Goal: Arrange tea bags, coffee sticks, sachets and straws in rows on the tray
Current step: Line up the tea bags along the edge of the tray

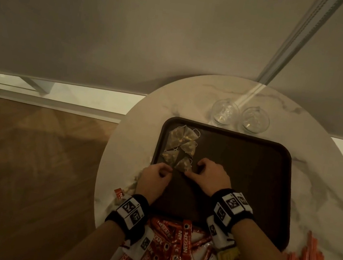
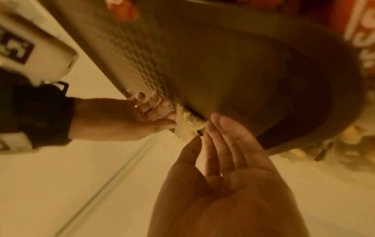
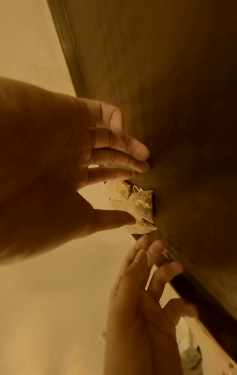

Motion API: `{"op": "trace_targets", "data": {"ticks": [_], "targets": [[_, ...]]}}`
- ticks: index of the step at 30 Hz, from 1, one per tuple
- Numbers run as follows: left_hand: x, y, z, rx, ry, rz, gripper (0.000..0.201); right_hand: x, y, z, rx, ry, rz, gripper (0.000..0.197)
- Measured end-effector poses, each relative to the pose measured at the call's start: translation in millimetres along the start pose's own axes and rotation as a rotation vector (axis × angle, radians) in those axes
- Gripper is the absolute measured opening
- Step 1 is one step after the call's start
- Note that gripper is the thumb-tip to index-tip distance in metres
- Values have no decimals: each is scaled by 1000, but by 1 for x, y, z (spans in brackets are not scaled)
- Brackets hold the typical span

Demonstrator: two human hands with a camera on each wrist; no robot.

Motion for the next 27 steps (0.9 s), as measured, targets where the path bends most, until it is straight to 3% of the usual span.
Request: {"op": "trace_targets", "data": {"ticks": [4,9,14,27], "targets": [[-6,6,1,-55,154,217,26,-8,-2,0,13,32,-41,44],[-12,4,8,31,296,313,29,-1,4,14,-47,54,-68,24],[-13,1,6,17,265,299,30,6,14,15,-114,79,-59,11],[-16,-4,8,49,258,286,34,7,14,15,-140,170,-53,15]]}}
Point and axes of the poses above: each hand's wrist, its own y-axis towards the middle knuckle, its own z-axis out of the palm, x = y × z, the point moved 1 cm from there along y, towards the middle knuckle, and after that the axes turned 14 degrees about -x, right-handed, at the moved point
